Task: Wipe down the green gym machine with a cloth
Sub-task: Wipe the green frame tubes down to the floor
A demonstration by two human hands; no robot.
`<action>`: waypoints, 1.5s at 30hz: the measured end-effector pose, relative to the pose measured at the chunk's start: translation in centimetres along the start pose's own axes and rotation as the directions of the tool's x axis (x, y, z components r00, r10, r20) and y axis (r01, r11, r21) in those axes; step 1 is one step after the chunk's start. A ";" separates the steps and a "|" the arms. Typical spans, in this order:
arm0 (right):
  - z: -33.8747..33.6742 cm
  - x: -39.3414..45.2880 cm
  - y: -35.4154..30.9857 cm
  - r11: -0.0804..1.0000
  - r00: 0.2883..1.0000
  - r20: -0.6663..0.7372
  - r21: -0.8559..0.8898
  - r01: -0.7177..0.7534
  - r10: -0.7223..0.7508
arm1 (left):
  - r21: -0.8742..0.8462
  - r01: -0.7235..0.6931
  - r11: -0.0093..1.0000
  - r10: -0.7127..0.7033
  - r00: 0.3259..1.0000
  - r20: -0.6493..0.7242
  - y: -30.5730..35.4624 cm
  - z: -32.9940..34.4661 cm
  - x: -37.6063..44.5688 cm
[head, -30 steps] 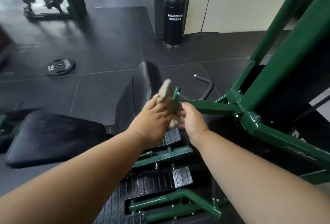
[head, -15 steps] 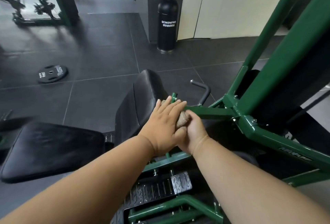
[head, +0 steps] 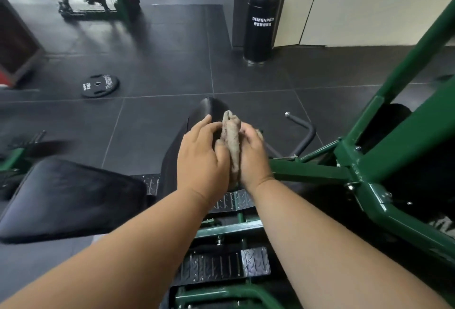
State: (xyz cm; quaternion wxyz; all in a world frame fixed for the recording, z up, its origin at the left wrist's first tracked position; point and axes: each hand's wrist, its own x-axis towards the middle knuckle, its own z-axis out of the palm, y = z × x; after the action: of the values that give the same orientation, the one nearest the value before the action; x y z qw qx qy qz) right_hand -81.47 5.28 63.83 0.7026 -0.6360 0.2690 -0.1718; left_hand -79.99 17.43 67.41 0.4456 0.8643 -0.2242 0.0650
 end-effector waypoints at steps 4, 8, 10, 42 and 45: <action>-0.8 2.7 0.0 0.876 0.937 0.186 0.338 -0.345 0.297 | -0.048 -0.048 0.998 0.046 0.998 -0.032 -0.7 0.0 -0.3; -1.5 4.6 -1.1 0.843 0.887 0.158 0.277 -0.461 0.433 | -0.095 -0.070 0.993 0.065 0.996 -0.058 -0.9 0.2 -0.2; -1.3 5.5 -2.4 0.798 0.883 0.173 0.379 -0.468 0.436 | -0.091 -0.073 0.993 0.067 0.995 -0.067 -1.0 0.3 -0.2; -0.8 2.5 -1.4 0.923 0.954 0.204 0.273 -0.271 0.220 | -0.048 -0.092 0.995 0.086 0.991 -0.104 -1.3 0.6 -0.2; 0.3 3.5 -0.2 0.994 0.993 0.031 -0.002 -0.111 0.111 | -0.044 -0.086 0.995 0.081 0.991 -0.104 -1.3 0.7 -0.3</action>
State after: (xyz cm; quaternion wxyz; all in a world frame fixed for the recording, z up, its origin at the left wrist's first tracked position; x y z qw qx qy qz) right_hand -78.43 3.45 63.44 0.7149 -0.6229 0.2930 -0.1225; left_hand -79.69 17.62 65.95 0.4741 0.8387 -0.2386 0.1224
